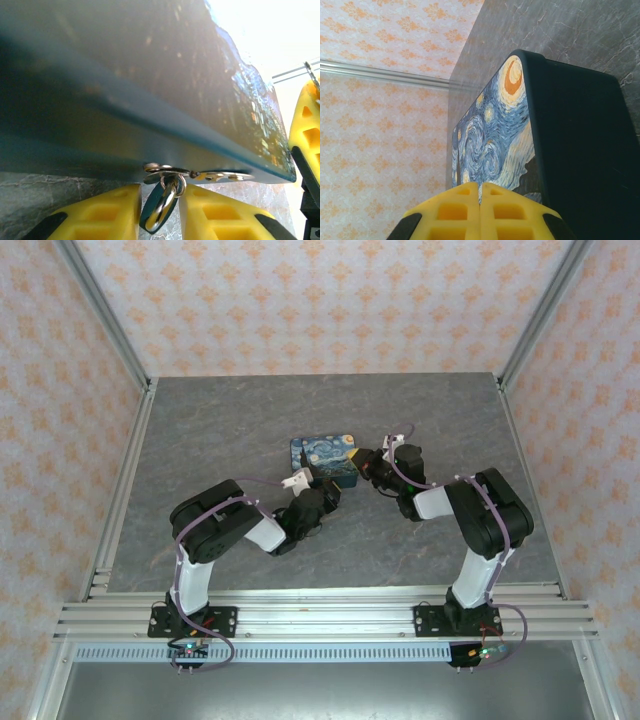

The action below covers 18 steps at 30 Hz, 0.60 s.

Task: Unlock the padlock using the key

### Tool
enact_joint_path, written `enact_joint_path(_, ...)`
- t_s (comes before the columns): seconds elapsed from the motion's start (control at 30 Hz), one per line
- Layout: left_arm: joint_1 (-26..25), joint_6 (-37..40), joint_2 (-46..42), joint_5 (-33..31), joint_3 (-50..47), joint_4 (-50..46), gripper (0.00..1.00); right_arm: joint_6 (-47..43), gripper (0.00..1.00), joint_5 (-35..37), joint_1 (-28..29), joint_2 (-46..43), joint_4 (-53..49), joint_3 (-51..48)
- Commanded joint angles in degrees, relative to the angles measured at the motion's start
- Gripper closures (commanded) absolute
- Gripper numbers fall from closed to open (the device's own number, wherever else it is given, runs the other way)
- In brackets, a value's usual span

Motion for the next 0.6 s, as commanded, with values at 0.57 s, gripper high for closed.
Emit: enact_joint_path(0.57,1.22,0.98,-6.4,5.51,1.21,-15.33,1.0,-0.56,1.0,-3.96,0.03,-5.67,-9.11,0.89)
